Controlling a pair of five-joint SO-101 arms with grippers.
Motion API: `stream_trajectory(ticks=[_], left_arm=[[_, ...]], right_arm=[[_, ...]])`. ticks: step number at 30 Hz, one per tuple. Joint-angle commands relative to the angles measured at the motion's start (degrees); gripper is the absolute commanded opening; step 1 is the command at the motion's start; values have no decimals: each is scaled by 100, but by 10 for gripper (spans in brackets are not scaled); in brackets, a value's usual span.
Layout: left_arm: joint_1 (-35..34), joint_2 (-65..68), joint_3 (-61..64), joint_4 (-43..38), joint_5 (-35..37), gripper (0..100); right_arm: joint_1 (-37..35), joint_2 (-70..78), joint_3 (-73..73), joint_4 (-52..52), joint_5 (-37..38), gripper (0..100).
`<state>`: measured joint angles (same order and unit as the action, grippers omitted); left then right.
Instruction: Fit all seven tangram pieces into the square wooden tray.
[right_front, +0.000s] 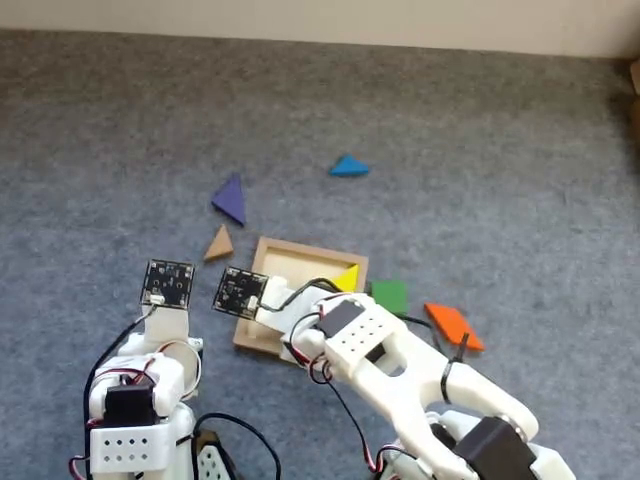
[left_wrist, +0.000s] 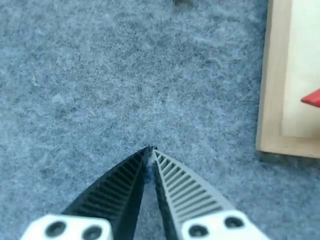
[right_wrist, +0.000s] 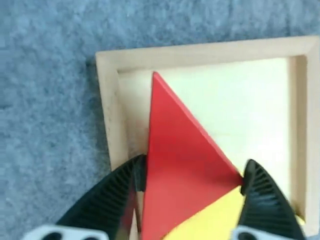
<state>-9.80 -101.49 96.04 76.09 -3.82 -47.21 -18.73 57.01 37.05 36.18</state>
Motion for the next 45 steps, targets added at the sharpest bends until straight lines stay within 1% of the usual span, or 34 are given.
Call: stream_trajectory(ticks=[1,21,25,31,34,37,40,44,45], left_arm=[[-48,-215,119,44,44,6],[-48,-215,119,44,44,6],[-48,-215,119,44,44,6],[-48,-215,119,44,44,6],[-48,-215,119,44,44,6],[-48,-215,119,44,44,6],[-48,-215,119,44,44,6],[-48,-215,119,44,44,6],[-48,-215,119,44,44,6]], right_arm=[[-22,-48,-31,66,26,352],[-40,-101,-66,92,18,354],[-48,-145,-119,462,9,354],[-48,-1086,-136,488,-26,354],[-22,-1560,40,479,-369,354],[-22,-1903,251,462,-422,354],[22,-2000,295,453,-431,354],[365,-1877,303,145,-440,348],[470,-1798,303,84,-440,330]])
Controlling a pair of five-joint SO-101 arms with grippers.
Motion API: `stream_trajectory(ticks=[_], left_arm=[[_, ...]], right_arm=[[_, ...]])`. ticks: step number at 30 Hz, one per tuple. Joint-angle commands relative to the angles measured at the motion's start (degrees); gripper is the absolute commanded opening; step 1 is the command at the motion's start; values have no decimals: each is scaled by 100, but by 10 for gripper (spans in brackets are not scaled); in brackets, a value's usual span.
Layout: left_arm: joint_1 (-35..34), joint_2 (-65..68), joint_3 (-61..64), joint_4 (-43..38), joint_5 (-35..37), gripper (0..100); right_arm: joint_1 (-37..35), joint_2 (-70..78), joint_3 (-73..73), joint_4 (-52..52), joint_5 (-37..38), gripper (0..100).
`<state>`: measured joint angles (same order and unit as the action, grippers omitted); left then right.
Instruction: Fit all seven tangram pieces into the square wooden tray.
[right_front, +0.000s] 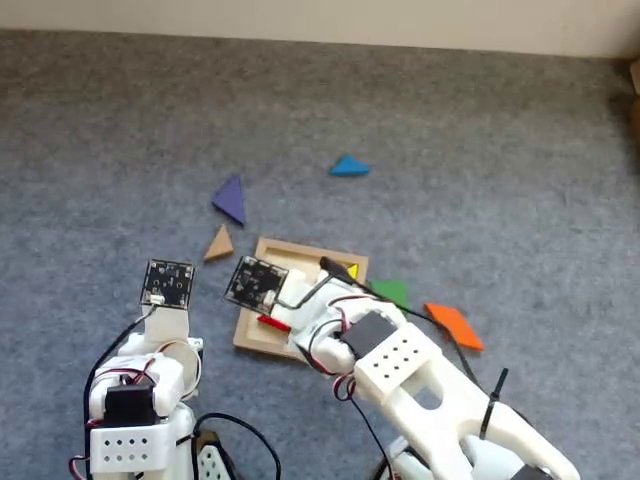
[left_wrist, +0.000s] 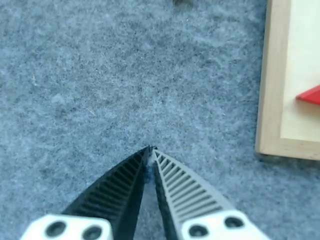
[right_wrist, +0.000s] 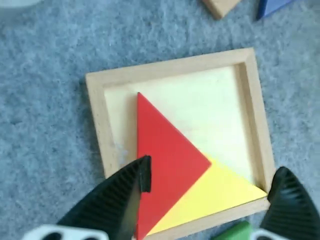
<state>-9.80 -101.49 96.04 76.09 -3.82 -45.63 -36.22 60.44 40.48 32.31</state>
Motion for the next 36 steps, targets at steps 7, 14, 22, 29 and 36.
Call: stream_trajectory(ticks=[7,14,22,29,36], left_arm=[[-48,-215,119,44,44,6],[-48,-215,119,44,44,6],[-48,-215,119,44,44,6],[-48,-215,119,44,44,6],[-48,-215,119,44,44,6]], right_arm=[[708,585,-163,-303,-44,151],[989,1033,-488,-295,-26,149],[523,1323,-497,-268,-9,149],[303,1305,-497,-259,-9,149],[295,1349,-488,-259,9,149]])
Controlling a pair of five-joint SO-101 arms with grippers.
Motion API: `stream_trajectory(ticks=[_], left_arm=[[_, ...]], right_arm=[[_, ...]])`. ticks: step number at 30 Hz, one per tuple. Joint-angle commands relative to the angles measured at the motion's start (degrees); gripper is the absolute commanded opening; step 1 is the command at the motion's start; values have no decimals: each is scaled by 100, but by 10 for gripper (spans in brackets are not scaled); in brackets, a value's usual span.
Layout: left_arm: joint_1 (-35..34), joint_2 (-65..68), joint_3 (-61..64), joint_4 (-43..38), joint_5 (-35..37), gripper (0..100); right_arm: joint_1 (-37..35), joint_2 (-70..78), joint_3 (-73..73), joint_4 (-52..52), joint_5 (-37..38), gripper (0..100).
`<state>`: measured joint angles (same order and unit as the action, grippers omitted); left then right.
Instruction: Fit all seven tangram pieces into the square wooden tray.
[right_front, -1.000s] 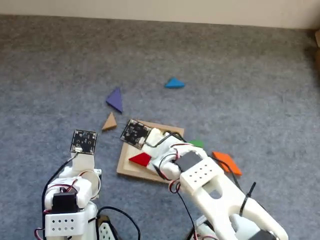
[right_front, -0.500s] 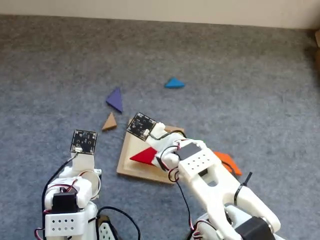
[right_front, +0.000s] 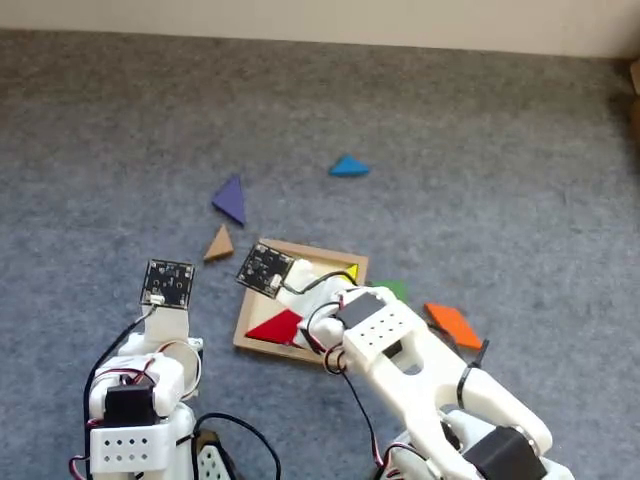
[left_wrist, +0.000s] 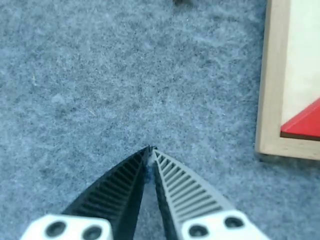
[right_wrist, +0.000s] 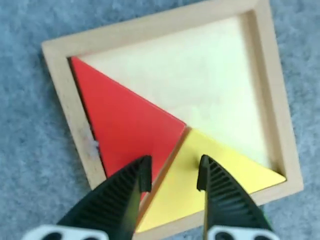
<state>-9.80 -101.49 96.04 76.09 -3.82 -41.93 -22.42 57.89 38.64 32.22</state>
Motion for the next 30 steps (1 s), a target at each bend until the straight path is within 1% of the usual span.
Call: stream_trajectory(ticks=[1,5,10,14,18,25,30], left_arm=[[-48,-215,119,44,44,6],[-48,-215,119,44,44,6],[-48,-215,119,44,44,6],[-48,-215,119,44,44,6],[-48,-215,119,44,44,6],[-48,-215,119,44,44,6],[-48,-215,119,44,44,6]], right_arm=[[-75,-31,-233,-75,79,149],[-66,-31,-224,-66,396,149],[-40,-31,-277,664,475,149],[-40,-22,-251,1051,1125,149],[-4,-48,-242,1147,1169,149],[479,-84,-286,1147,1178,149],[497,-497,-286,1147,1134,149]])
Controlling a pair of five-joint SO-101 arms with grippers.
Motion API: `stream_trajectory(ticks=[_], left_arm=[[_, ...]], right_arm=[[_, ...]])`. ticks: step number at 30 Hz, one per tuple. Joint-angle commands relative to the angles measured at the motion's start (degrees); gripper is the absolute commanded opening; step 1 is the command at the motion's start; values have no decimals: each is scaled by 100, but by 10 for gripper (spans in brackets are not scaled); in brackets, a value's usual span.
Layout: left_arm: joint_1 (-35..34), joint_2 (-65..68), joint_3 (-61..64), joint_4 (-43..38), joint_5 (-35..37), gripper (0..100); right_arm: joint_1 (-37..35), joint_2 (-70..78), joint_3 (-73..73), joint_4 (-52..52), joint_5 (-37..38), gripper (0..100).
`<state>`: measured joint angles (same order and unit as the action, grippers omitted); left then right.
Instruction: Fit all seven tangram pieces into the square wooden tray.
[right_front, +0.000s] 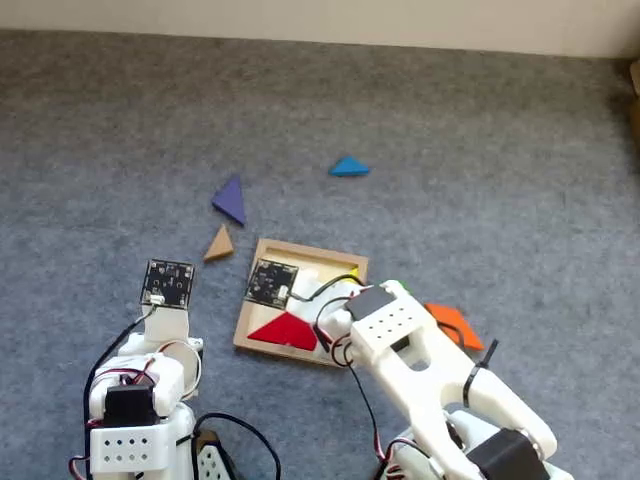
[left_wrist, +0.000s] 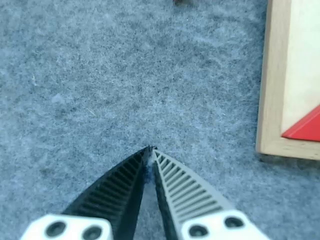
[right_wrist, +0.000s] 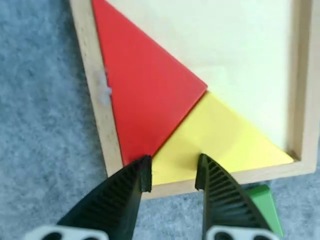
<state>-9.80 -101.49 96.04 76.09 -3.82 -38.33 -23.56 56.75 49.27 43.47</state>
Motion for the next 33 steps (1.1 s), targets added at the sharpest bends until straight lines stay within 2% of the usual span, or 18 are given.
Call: stream_trajectory(ticks=[1,8,13,22,27,33], left_arm=[[-48,-215,119,44,44,6],[-48,-215,119,44,44,6],[-48,-215,119,44,44,6],[-48,-215,119,44,44,6],[-48,-215,119,44,44,6],[-48,-215,119,44,44,6]], right_arm=[[145,-585,-136,84,-70,149],[1068,-1815,-180,40,-1389,149],[1218,-1745,-505,40,-2207,149],[1745,-374,-1516,163,-3402,170],[1807,646,-2360,857,-3701,320],[1807,1824,-3240,1314,-3692,329]])
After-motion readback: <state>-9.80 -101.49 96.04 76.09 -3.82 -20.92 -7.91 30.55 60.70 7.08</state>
